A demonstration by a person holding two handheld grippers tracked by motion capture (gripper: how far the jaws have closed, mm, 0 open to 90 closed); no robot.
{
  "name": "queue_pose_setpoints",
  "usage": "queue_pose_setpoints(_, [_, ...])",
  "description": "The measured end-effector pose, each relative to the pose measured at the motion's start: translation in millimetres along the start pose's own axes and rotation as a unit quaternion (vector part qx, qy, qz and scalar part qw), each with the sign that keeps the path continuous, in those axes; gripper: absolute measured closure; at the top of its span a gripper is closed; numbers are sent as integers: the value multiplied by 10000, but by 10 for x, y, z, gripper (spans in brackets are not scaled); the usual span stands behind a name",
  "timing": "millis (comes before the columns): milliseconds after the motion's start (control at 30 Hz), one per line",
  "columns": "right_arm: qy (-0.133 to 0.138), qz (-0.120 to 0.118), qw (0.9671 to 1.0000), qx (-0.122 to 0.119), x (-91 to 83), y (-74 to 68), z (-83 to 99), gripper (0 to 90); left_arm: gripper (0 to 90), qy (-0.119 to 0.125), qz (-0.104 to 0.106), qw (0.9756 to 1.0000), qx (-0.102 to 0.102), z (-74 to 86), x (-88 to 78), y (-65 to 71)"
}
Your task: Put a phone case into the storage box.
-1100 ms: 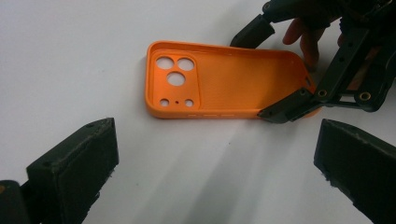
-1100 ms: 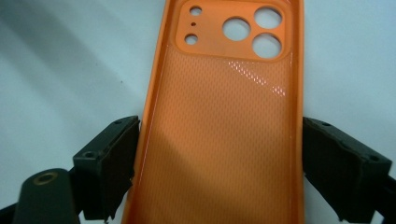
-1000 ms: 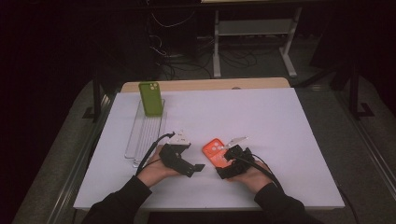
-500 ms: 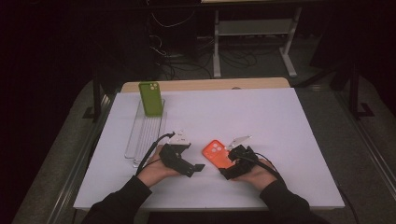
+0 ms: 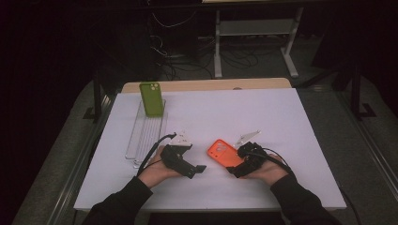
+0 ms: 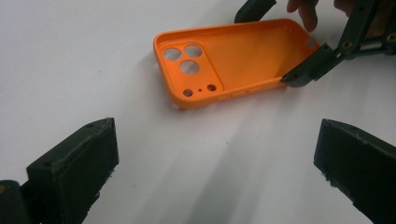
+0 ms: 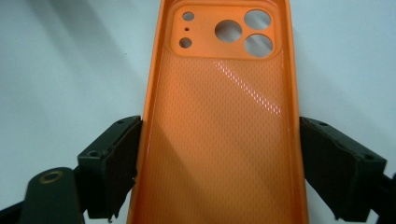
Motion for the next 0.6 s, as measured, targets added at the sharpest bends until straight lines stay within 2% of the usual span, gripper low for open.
queue_pose_setpoints(67, [6,-82,10000,-7,-40,28,10,156,0,-18,-5,10000,31,0,-1,-1])
queue_pose_setpoints(333, [25,-338,9989,-329,-165,129,51,155,0,-72,44,9999,137,-27,-20,7])
queue_pose_setpoints(467, [11,-484,9975,-507,-209,165,43,155,0,-50,59,9995,301,-83,-107,8])
queue_pose_setpoints(600, [7,-468,9951,-871,-254,221,18,155,0,-113,158,9983,552,-154,-217,7])
Point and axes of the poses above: each handheld gripper's, and its own axes: x roughly forward along the jaws, z roughly out of its underside, y roughly to its right, the point moved 1 cm from there along x, roughly forward along the jaws, and after that the axes turned 14 degrees about -y, right-handed, at the moved point
